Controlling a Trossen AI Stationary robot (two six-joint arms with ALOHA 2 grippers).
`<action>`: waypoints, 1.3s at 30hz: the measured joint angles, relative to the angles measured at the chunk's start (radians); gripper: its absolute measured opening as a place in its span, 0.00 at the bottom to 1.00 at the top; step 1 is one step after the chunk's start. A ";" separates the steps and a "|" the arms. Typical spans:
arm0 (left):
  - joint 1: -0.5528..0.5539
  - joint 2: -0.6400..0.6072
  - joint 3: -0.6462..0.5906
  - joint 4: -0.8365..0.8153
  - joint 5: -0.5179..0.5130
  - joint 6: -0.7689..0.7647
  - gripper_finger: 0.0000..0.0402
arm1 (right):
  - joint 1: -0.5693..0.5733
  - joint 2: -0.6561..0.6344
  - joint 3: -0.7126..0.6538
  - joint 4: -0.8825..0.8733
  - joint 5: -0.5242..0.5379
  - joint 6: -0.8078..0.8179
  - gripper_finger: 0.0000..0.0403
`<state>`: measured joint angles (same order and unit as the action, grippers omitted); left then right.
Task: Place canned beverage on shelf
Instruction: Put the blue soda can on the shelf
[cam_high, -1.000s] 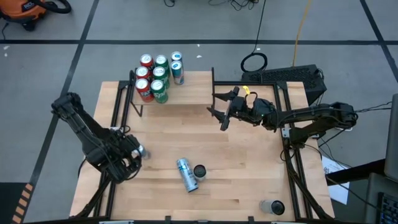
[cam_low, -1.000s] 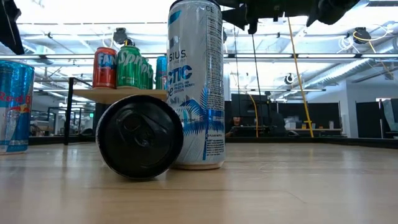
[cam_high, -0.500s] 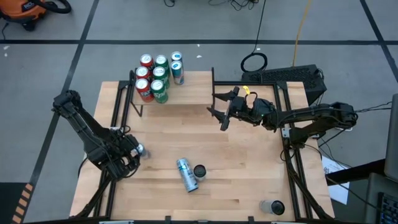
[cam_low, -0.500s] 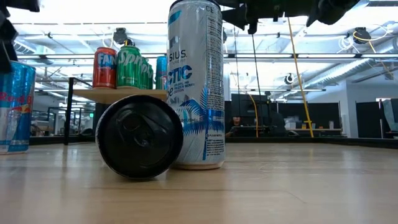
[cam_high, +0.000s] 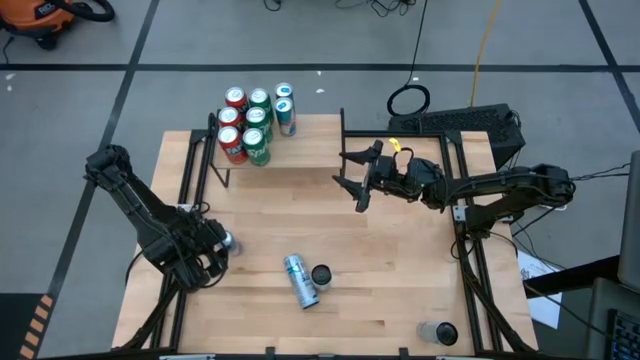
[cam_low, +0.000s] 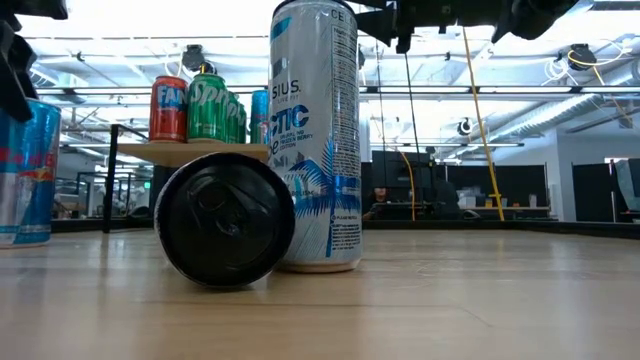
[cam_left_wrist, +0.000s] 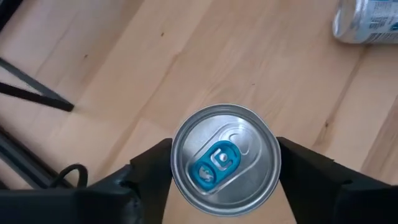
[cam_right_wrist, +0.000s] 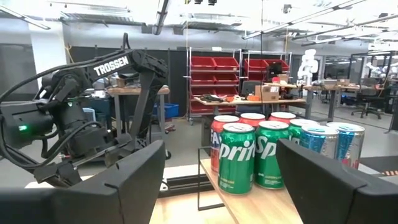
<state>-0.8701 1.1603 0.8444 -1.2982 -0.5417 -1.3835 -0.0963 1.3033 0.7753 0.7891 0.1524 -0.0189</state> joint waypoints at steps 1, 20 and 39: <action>0.000 0.000 0.000 0.005 -0.002 0.006 0.61 | 0.000 0.000 0.000 0.000 0.000 0.000 0.73; 0.154 0.000 0.233 0.011 -0.079 0.326 0.53 | -0.002 0.066 0.011 0.010 -0.307 0.007 0.73; 0.475 0.055 0.440 0.298 0.077 1.175 0.53 | 0.053 0.454 0.455 -0.294 -0.497 -0.002 0.73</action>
<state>-0.3954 1.2148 1.2842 -1.0004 -0.4648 -0.2089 -0.0437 1.7571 1.2307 0.4954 -0.3450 -0.0208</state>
